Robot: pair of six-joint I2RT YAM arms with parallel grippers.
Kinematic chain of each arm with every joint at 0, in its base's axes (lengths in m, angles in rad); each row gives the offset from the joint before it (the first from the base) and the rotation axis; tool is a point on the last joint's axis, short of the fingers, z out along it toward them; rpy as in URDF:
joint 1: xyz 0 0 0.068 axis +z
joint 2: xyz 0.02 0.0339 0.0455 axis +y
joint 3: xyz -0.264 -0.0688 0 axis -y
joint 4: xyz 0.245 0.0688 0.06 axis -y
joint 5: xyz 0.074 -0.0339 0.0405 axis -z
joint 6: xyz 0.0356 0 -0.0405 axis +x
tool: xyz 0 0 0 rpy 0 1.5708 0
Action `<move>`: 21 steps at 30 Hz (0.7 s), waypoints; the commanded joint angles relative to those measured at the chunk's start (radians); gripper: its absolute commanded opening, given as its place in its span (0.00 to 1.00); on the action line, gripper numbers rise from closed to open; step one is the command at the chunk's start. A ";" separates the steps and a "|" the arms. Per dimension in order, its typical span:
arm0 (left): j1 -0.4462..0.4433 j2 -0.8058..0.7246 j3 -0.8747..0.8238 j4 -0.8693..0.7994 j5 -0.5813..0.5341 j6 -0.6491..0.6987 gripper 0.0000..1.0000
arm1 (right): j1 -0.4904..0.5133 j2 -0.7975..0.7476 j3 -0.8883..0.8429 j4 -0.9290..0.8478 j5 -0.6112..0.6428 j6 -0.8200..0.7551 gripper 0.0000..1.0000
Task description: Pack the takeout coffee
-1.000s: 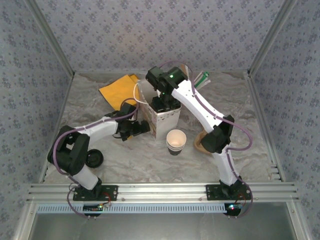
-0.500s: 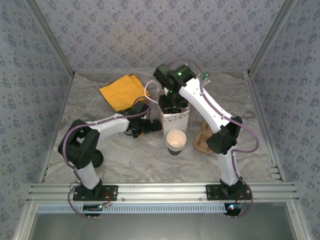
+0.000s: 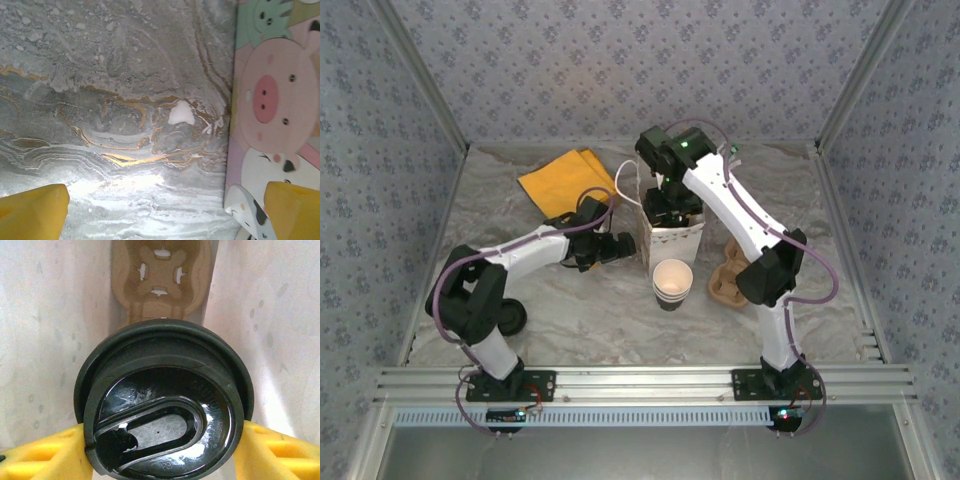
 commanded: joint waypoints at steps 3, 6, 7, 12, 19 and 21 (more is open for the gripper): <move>-0.043 -0.034 -0.061 -0.007 0.020 0.028 1.00 | -0.017 -0.026 -0.020 -0.029 -0.018 0.022 0.66; -0.058 -0.008 -0.078 0.022 0.035 0.013 1.00 | -0.027 -0.024 -0.022 -0.035 -0.026 0.038 0.66; -0.062 -0.001 -0.082 0.035 0.038 0.008 1.00 | -0.028 -0.023 -0.021 -0.035 -0.029 0.044 0.66; -0.074 0.028 -0.080 0.086 0.055 -0.007 1.00 | -0.035 -0.015 -0.019 -0.048 -0.038 0.063 0.66; -0.105 0.082 -0.049 0.139 0.064 -0.025 1.00 | -0.038 -0.006 -0.016 -0.061 -0.033 0.084 0.66; -0.111 0.097 -0.040 0.145 0.064 -0.026 1.00 | -0.041 -0.005 -0.014 -0.061 -0.033 0.086 0.66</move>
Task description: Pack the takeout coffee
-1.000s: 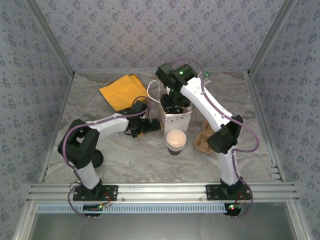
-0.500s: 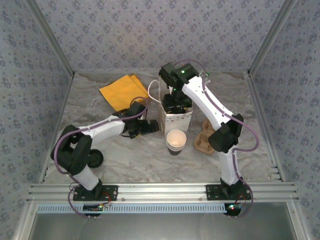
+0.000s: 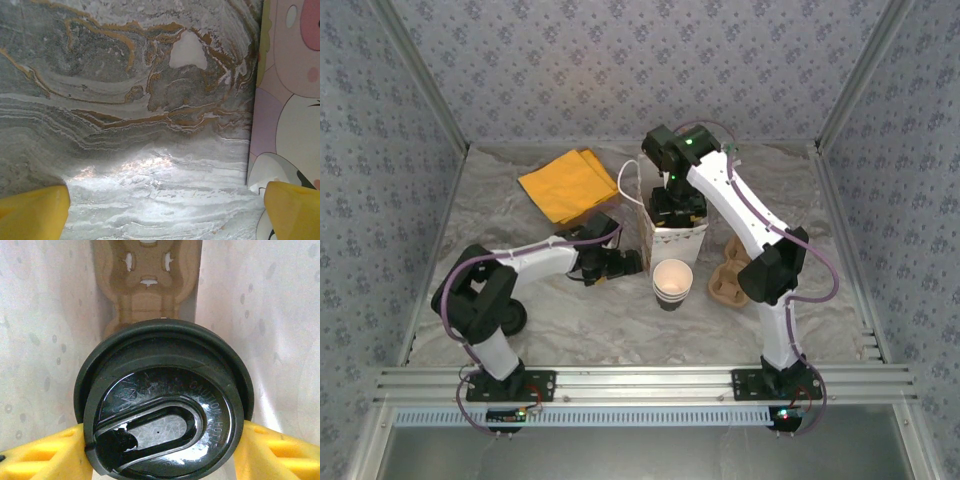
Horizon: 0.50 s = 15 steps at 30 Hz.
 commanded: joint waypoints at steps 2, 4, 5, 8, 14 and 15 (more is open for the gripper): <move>-0.032 0.069 0.043 0.099 0.056 -0.014 1.00 | -0.011 -0.005 0.003 -0.040 -0.005 0.027 0.66; -0.033 0.078 0.053 0.103 0.055 -0.014 1.00 | -0.012 -0.004 0.002 -0.039 -0.004 0.028 0.66; -0.033 0.083 0.060 0.102 0.055 -0.013 1.00 | -0.011 -0.003 0.002 -0.038 -0.002 0.028 0.66; -0.032 0.091 0.078 0.093 0.048 -0.008 1.00 | -0.012 0.001 0.002 -0.035 -0.001 0.028 0.66; -0.037 0.126 0.128 0.106 0.061 -0.015 1.00 | -0.018 0.011 0.015 -0.039 -0.002 0.027 0.66; -0.037 0.128 0.134 0.109 0.064 -0.017 1.00 | -0.017 0.013 0.020 -0.043 -0.001 0.028 0.66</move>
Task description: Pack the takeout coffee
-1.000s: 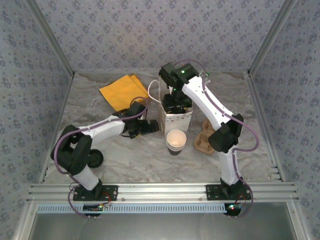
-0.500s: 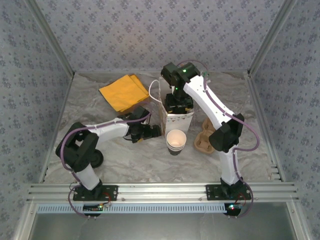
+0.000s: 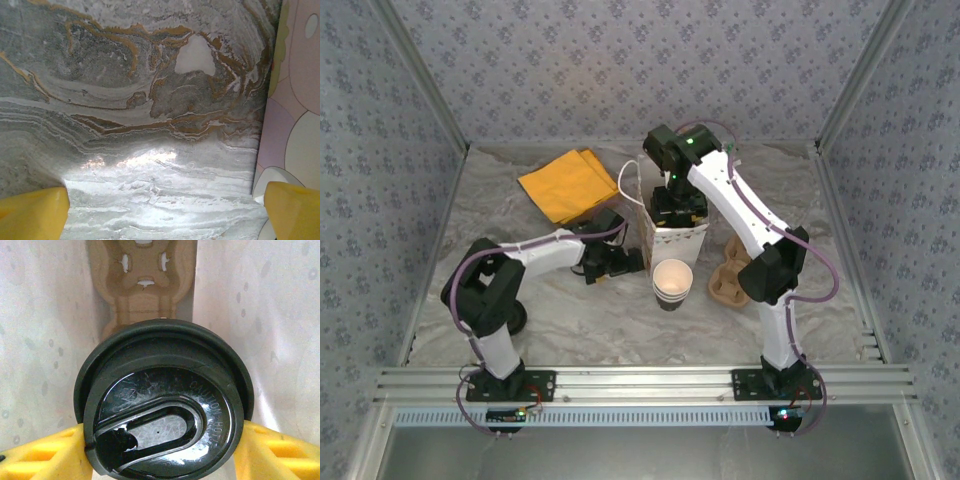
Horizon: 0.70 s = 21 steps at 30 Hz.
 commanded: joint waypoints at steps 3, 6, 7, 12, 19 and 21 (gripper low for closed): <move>-0.034 0.073 0.055 0.215 0.087 -0.003 1.00 | -0.011 0.019 0.030 -0.051 0.001 0.018 0.66; -0.035 0.076 0.064 0.203 0.088 -0.001 1.00 | -0.011 0.022 0.033 -0.054 0.001 0.021 0.66; -0.035 0.069 0.060 0.196 0.083 0.001 1.00 | -0.013 0.023 0.032 -0.056 0.001 0.023 0.66; -0.013 -0.007 0.033 0.146 0.048 0.022 1.00 | -0.012 0.021 0.036 -0.053 -0.005 0.041 0.66; 0.049 -0.146 -0.029 0.089 0.031 0.039 1.00 | -0.007 0.033 0.053 -0.056 -0.006 0.079 0.66; 0.061 -0.180 -0.044 0.081 0.027 0.048 1.00 | -0.005 0.033 0.050 -0.053 -0.008 0.092 0.66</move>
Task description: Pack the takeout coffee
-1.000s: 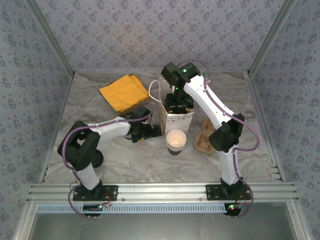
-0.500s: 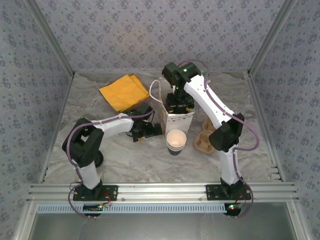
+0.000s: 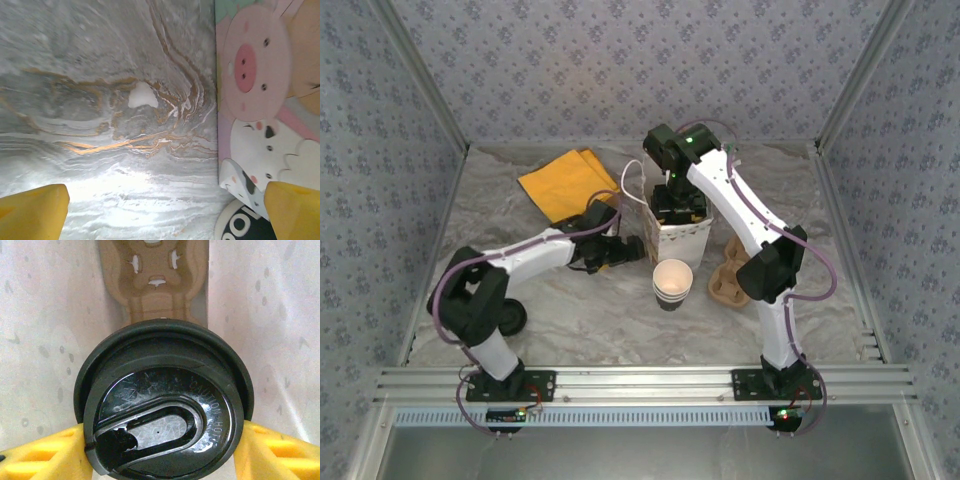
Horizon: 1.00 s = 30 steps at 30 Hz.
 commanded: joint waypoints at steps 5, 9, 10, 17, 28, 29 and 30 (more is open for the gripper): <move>0.030 -0.094 -0.040 -0.013 -0.009 0.039 1.00 | -0.007 0.014 0.009 -0.035 -0.016 0.058 0.66; 0.033 -0.106 -0.043 -0.017 -0.007 0.046 1.00 | -0.009 0.017 0.002 -0.034 -0.010 0.062 0.66; 0.033 -0.108 -0.043 -0.020 -0.006 0.047 1.00 | -0.011 0.019 0.000 -0.033 -0.008 0.059 0.66; 0.036 -0.112 -0.040 -0.034 0.002 0.065 1.00 | -0.023 0.017 -0.023 -0.031 0.009 0.043 0.66; 0.050 -0.184 -0.033 -0.097 0.007 0.109 1.00 | -0.036 -0.010 -0.088 -0.012 0.001 0.036 0.66; 0.053 -0.198 -0.034 -0.105 0.005 0.111 1.00 | -0.036 -0.010 -0.088 -0.010 0.002 0.036 0.66; 0.056 -0.212 -0.034 -0.112 0.004 0.113 1.00 | -0.038 -0.009 -0.085 -0.011 0.000 0.036 0.66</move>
